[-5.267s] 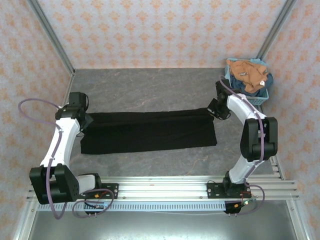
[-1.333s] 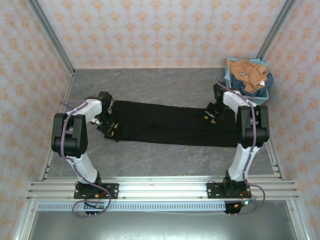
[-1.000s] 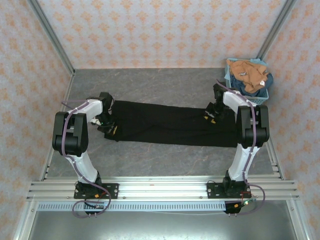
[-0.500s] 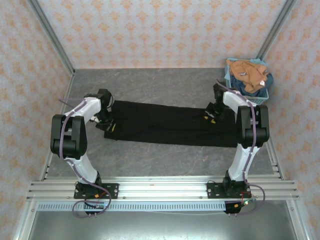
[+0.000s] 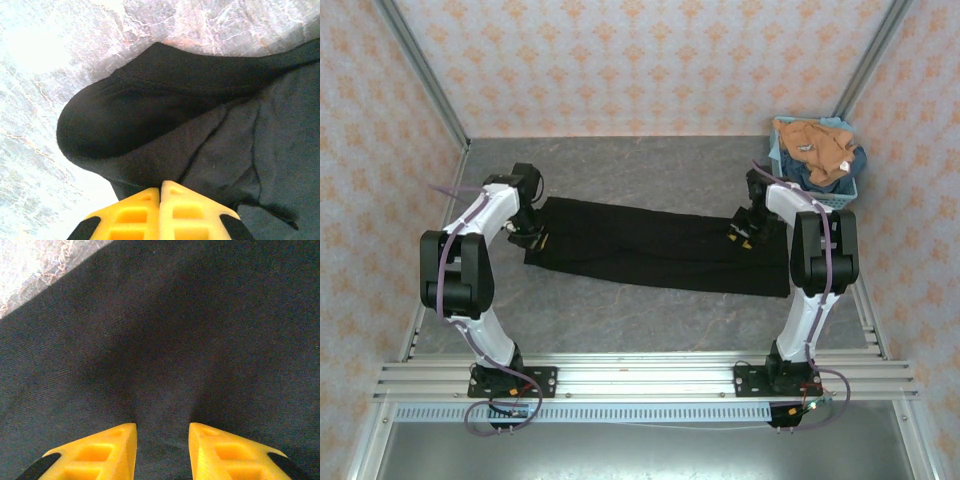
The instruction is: Fold and stack the t-shirts
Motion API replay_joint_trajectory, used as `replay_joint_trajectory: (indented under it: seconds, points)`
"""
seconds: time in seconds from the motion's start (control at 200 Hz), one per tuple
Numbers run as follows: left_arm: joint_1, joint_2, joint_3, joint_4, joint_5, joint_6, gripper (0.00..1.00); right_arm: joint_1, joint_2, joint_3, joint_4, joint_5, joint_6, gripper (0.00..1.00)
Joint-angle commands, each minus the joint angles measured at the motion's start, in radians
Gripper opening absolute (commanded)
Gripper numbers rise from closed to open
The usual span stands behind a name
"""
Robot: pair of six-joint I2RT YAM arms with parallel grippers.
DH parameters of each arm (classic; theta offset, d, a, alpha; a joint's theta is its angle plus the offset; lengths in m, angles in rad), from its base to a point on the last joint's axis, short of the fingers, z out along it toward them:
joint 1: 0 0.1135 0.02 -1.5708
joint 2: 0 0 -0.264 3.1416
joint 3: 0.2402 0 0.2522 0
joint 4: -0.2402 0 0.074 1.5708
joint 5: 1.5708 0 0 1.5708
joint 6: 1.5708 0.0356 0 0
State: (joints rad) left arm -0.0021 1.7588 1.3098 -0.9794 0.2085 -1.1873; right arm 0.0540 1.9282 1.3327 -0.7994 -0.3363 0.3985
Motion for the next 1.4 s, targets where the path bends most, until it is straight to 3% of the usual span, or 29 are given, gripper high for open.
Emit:
replay_joint_trajectory:
  seconds: [0.0, 0.415, 0.711, 1.091, 1.396]
  points:
    - [-0.007, 0.021, -0.037, -0.038, -0.025, 0.013, 0.08, 0.004, -0.027, -0.011, -0.004, 0.026, -0.006, 0.33]
    - [-0.009, 0.085, -0.039, 0.0, -0.016, 0.025, 0.21, 0.004, -0.026, -0.017, -0.006, 0.028, -0.011, 0.33]
    - [-0.009, 0.072, -0.025, -0.023, -0.043, 0.025, 0.0, 0.004, -0.026, -0.023, 0.001, 0.026, -0.01, 0.33]
    - [-0.009, 0.04, 0.063, -0.09, -0.086, 0.034, 0.0, 0.004, -0.027, -0.025, -0.001, 0.028, -0.01, 0.33]
    - [-0.006, 0.184, 0.21, -0.14, -0.148, 0.081, 0.0, 0.004, -0.044, -0.043, 0.004, 0.023, -0.006, 0.33]
